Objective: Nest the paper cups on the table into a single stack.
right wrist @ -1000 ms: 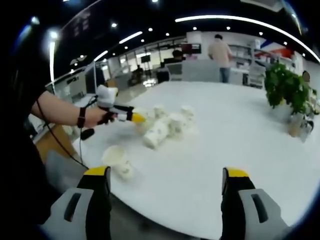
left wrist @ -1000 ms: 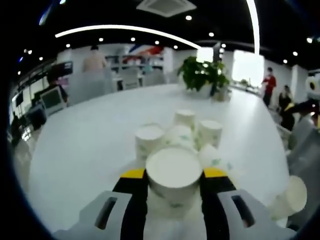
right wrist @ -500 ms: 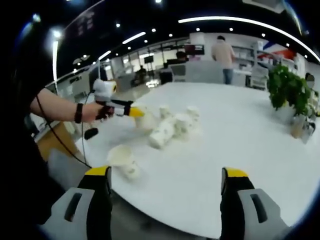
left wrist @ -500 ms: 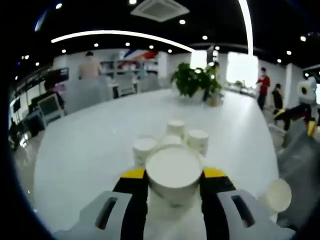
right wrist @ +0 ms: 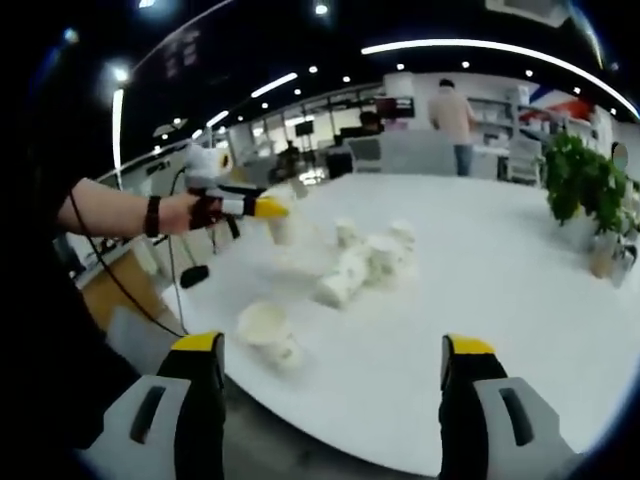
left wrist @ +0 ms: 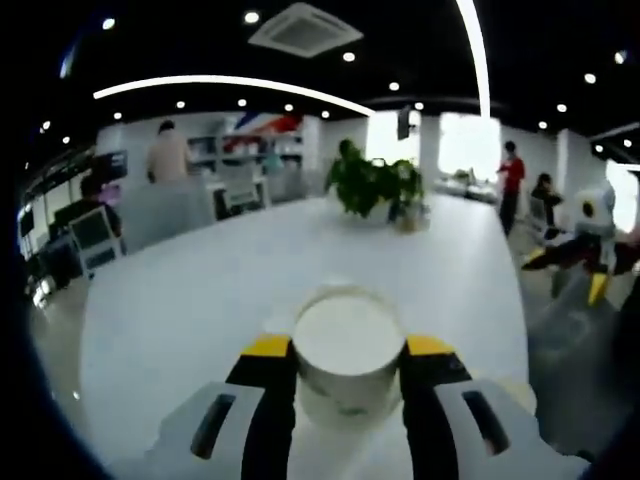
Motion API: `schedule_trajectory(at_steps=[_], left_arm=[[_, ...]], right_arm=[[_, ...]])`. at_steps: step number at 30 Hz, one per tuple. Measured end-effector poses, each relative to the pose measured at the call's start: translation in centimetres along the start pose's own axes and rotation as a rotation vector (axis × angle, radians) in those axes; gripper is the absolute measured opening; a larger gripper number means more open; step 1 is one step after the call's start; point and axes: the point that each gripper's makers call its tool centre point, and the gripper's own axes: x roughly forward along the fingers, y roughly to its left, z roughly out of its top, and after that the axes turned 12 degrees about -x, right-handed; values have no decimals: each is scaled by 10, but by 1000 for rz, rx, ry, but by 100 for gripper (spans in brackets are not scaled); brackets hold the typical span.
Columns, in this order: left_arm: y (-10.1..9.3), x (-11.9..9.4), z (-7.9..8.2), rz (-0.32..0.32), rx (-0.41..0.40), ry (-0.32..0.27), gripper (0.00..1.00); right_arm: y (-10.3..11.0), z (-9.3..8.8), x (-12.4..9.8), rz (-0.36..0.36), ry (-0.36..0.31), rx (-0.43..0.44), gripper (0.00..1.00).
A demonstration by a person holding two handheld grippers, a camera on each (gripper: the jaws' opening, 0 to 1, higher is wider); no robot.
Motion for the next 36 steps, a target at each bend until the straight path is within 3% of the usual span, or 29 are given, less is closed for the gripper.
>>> schedule_trajectory(at_steps=[7, 13, 18, 21, 27, 30, 36], left_arm=[[-16, -5, 18, -27, 53, -19, 39], [-30, -7, 22, -68, 44, -33, 39], [-51, -12, 31, -126, -9, -72, 39], [-56, -13, 29, -128, 25, -64, 39], [-67, -16, 24, -163, 16, -54, 39], [-73, -17, 22, -195, -43, -56, 39], [-87, -21, 19, -242, -72, -67, 39]], right_arm=[[4, 3, 1, 4, -16, 25, 87], [6, 6, 2, 9, -20, 19, 87], [8, 11, 3, 15, -39, 36, 86], [10, 14, 5, 24, -46, 39, 85], [17, 17, 9, 40, -59, 46, 83], [27, 22, 11, 94, -80, 67, 81], [33, 34, 14, 145, -120, 90, 75]])
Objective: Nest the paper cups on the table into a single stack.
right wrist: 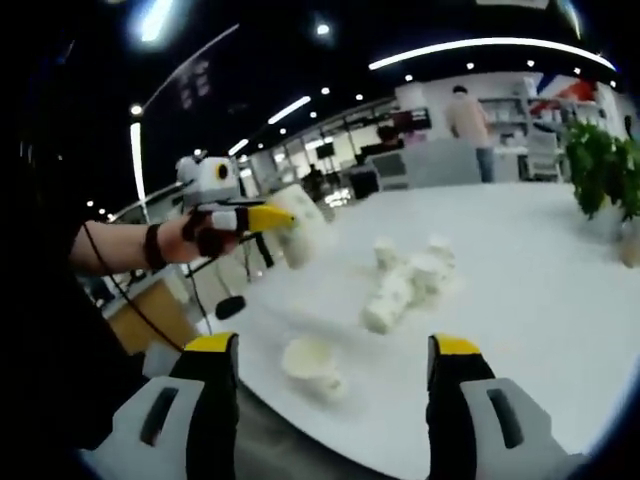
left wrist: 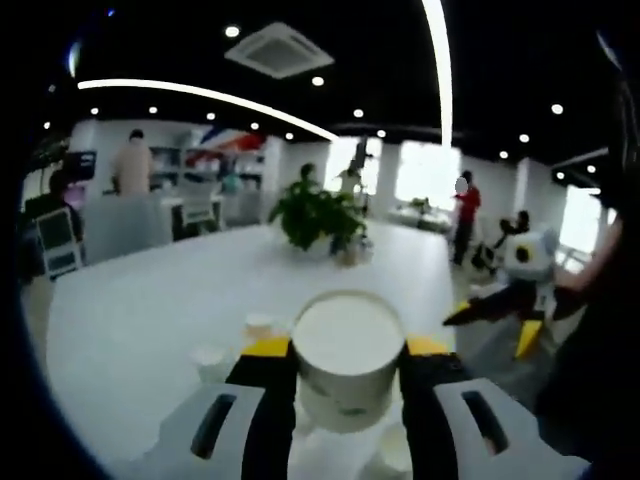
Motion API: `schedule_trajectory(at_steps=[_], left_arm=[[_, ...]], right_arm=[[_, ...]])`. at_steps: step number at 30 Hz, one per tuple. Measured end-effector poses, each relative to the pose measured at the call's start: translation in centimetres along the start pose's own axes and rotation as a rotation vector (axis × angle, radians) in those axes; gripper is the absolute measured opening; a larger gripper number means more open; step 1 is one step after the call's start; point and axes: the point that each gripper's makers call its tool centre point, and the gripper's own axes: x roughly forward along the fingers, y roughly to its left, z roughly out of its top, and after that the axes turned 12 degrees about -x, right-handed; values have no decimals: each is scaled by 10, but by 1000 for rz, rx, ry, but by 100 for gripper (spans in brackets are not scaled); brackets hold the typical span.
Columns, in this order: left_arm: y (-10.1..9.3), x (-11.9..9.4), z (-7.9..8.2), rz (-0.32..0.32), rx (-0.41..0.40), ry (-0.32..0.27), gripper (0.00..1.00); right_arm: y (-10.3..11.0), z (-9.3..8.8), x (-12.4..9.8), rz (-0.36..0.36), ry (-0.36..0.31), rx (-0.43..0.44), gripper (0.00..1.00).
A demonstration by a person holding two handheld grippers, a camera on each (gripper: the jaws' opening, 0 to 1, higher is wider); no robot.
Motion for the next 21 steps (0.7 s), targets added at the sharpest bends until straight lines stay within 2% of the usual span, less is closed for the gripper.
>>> schedule_trajectory(at_steps=[6, 12, 17, 21], left_arm=[[-12, 1, -14, -25, -19, 25, 39], [-25, 0, -27, -49, 1, 60, 39], [-38, -3, -25, -86, -58, 30, 39], [-45, -5, -25, -94, -56, 23, 39]], right_arm=[[12, 2, 8, 44, -7, -2, 74], [28, 2, 14, 121, -13, 12, 67], [39, 5, 19, 173, -21, 20, 62], [48, 10, 23, 212, -40, 46, 60]])
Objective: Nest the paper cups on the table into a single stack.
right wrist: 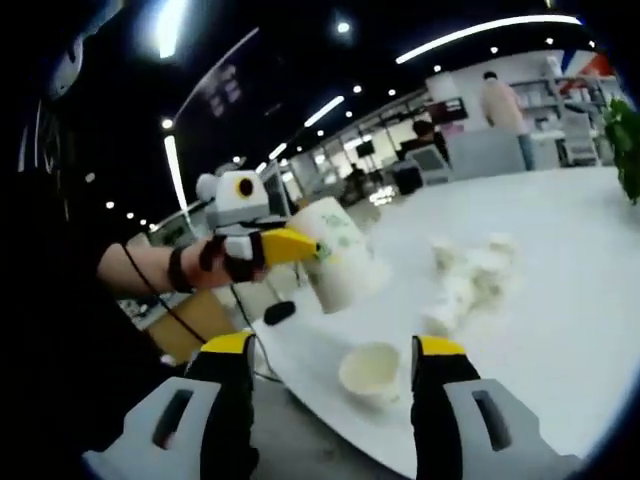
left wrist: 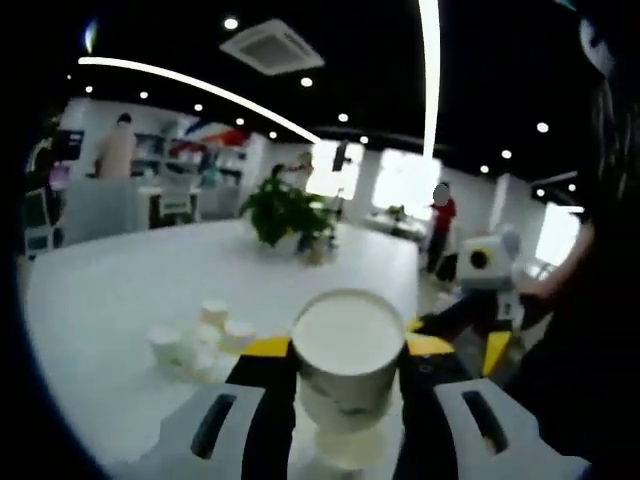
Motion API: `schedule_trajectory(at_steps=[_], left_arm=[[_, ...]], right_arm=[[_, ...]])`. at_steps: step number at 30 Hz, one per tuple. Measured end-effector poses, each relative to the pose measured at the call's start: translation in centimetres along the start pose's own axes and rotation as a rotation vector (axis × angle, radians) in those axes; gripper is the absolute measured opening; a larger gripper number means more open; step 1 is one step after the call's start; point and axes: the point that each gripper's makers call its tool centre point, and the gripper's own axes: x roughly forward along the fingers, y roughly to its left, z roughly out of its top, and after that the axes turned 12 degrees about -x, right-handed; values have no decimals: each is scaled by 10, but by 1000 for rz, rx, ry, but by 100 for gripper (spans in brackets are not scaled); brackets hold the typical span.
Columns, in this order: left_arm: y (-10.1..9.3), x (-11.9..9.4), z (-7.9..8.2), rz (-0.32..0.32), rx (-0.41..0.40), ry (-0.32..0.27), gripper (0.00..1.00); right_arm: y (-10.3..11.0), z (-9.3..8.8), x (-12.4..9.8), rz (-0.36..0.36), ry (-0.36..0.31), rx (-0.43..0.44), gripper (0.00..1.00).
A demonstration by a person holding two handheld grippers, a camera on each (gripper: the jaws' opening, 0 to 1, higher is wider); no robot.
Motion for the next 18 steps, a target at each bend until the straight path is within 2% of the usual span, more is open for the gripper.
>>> schedule_trajectory(at_steps=[10, 18], left_arm=[[-16, 2, -1, -29, -47, -33, 39], [-26, 4, -4, -64, -59, -42, 39]], right_arm=[[17, 5, 11, 79, -30, 11, 50], [13, 7, 7, 74, -78, 71, 45]])
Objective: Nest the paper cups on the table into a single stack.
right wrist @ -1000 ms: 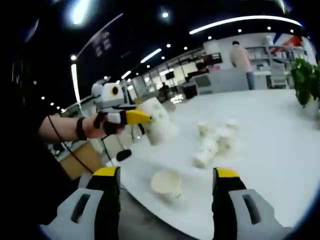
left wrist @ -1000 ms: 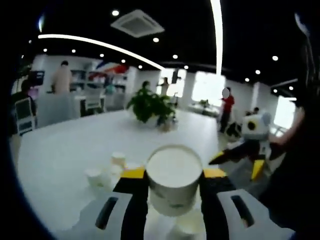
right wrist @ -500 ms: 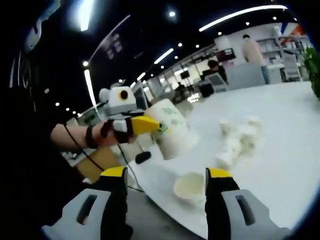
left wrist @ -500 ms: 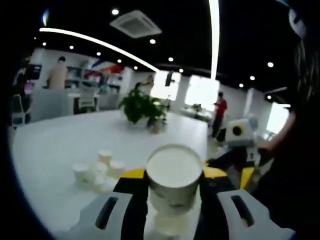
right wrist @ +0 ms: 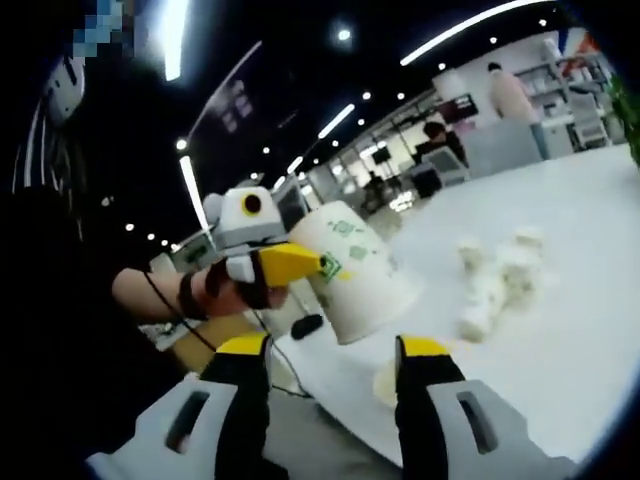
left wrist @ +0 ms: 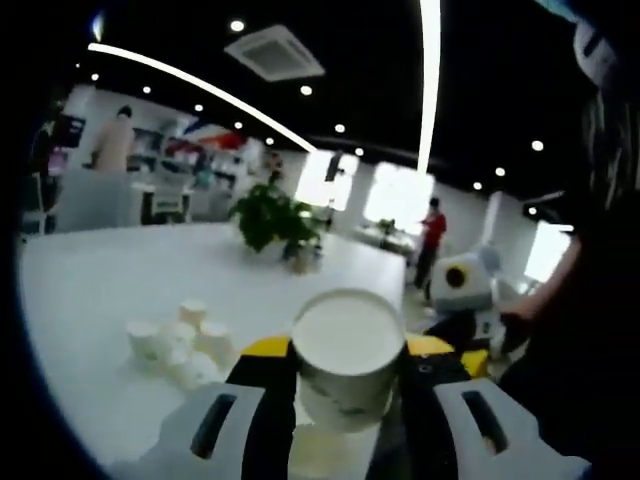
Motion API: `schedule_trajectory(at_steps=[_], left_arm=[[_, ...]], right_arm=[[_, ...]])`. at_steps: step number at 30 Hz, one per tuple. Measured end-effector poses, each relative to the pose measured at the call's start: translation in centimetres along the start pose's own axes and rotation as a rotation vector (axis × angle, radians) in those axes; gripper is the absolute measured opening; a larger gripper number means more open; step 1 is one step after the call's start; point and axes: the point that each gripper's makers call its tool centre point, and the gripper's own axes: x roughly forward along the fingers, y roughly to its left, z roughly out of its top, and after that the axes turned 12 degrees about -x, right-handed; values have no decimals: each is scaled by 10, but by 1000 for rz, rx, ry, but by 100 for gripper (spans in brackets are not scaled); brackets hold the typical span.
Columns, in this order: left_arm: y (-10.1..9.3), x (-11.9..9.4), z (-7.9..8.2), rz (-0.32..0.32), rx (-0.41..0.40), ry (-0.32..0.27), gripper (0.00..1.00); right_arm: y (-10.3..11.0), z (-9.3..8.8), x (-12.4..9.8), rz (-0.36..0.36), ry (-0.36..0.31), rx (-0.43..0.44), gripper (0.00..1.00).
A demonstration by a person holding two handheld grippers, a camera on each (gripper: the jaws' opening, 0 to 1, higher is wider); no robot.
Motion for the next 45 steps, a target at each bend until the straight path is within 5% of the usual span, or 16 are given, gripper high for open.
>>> schedule_trajectory(at_steps=[18, 29, 34, 45], left_arm=[[-15, -3, -10, -66, -8, -1, 39], [-16, -6, -25, -58, 99, 60, 39], [-14, -6, -37, -43, 233, 108, 40], [-10, -3, -43, -14, 268, 114, 46]], right_arm=[[-5, 27, -20, 18, -186, 102, 20], [-7, 29, -22, 26, -199, 108, 10], [2, 33, -26, 121, -193, 105, 4], [25, 45, -22, 257, -175, 140, 0]])
